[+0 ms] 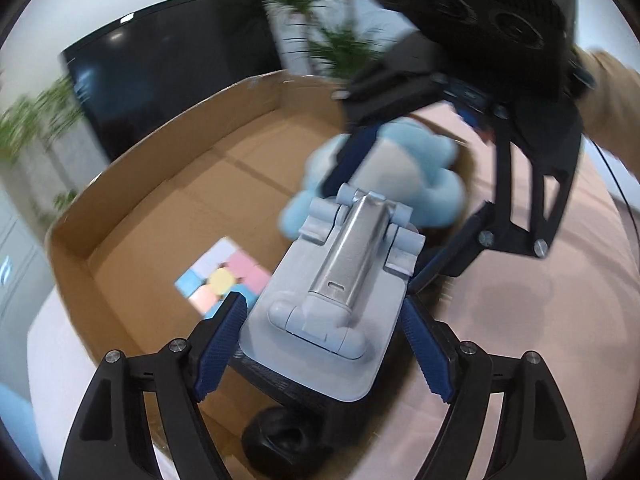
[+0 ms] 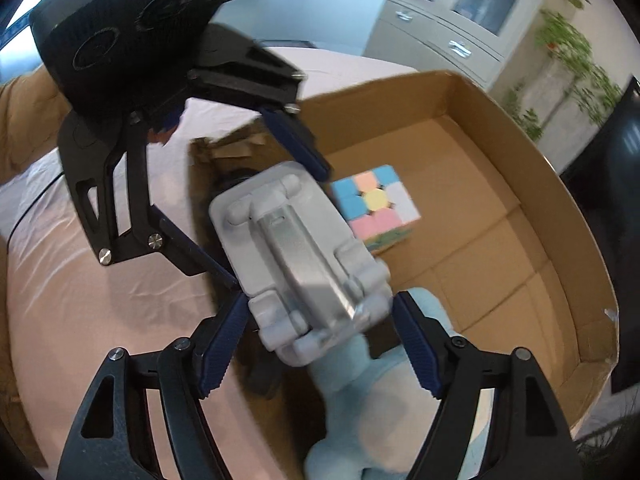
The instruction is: Organize objects
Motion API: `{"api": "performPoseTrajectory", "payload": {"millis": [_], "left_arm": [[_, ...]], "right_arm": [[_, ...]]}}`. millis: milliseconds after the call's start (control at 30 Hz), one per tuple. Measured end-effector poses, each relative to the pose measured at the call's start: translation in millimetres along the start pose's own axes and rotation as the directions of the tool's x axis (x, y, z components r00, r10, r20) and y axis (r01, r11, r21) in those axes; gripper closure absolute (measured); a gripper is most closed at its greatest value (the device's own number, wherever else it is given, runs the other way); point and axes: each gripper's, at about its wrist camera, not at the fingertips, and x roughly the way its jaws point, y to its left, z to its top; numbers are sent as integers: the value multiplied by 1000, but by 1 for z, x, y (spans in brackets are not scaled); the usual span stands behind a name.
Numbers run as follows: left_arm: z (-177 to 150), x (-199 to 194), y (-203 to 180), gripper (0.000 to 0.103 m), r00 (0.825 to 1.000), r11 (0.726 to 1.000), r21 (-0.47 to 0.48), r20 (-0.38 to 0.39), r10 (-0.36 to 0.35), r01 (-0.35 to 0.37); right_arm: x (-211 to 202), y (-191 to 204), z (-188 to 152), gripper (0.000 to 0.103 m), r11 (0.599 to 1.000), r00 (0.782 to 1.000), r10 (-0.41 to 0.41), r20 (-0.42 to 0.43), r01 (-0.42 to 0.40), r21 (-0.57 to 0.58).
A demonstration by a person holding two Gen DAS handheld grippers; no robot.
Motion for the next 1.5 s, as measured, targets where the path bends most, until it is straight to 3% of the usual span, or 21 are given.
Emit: {"api": "performPoseTrajectory", "payload": {"millis": [67, 167, 267, 333, 400, 500, 567, 633, 733, 800, 833, 933, 1033, 1133, 1200, 1300, 1400, 1500], "left_arm": [[-2, -1, 11, 22, 997, 996, -51, 22, 75, -74], [-7, -22, 23, 4, 984, 975, -162, 69, 162, -149], [-20, -52, 14, 0, 958, 939, -258, 112, 262, -226], [-35, -67, 1, 0, 958, 911, -358, 115, 262, -207], [-55, -70, -19, 0, 966, 878, -447, 98, 237, -170], [-83, -65, -52, 0, 973, 822, -542, 36, 228, -173], [-104, -53, -74, 0, 970, 768, -604, -40, 238, -213], [-123, -41, -86, 0, 961, 706, -653, -148, 233, -272], [-136, -20, -96, 0, 942, 640, -691, -263, 209, -336], [-141, -13, -99, 0, 928, 592, -716, -308, 208, -370], [-140, -12, -103, 0, 923, 581, -717, -317, 219, -385], [-133, -5, -114, 0, 917, 598, -696, -328, 228, -398], [-127, 5, -131, 0, 889, 628, -632, -362, 279, -455], [-122, 9, -141, 0, 895, 657, -612, -353, 271, -441], [-122, 9, -143, 0, 894, 652, -616, -355, 272, -443], [-121, 10, -147, 0, 893, 645, -621, -357, 274, -446], [-122, 7, -152, 0, 884, 618, -633, -369, 288, -466], [-124, 7, -157, 0, 882, 612, -636, -371, 290, -469]], "right_arm": [[-7, -10, -6, 22, 997, 998, 1, 59, -6, 74], [-31, -7, -23, 20, 991, 987, -58, 149, 39, 128], [-57, 10, -40, 11, 969, 971, -94, 219, 39, 244], [-68, 34, -52, 1, 944, 960, -152, 235, 70, 323], [-78, 64, -66, 1, 919, 945, -198, 260, 86, 385], [-80, 111, -92, 1, 861, 923, -274, 271, 110, 497], [-68, 130, -102, 1, 814, 926, -309, 216, 140, 564], [-48, 144, -116, 1, 726, 926, -371, 73, 240, 644], [-25, 153, -128, 1, 628, 917, -390, -82, 330, 705], [-17, 154, -133, 1, 585, 914, -382, -135, 352, 730], [-13, 153, -136, 1, 563, 911, -384, -153, 362, 743], [-1, 147, -137, 1, 514, 897, -387, -212, 401, 758], [5, 137, -145, 1, 446, 891, -360, -276, 424, 788], [6, 133, -151, 1, 399, 893, -348, -286, 417, 817], [8, 133, -151, 1, 393, 888, -349, -298, 428, 814], [8, 133, -153, 1, 342, 876, -360, -323, 446, 827], [6, 133, -155, 1, 295, 862, -369, -349, 464, 835], [4, 131, -157, 1, 291, 860, -369, -351, 466, 836]]}}
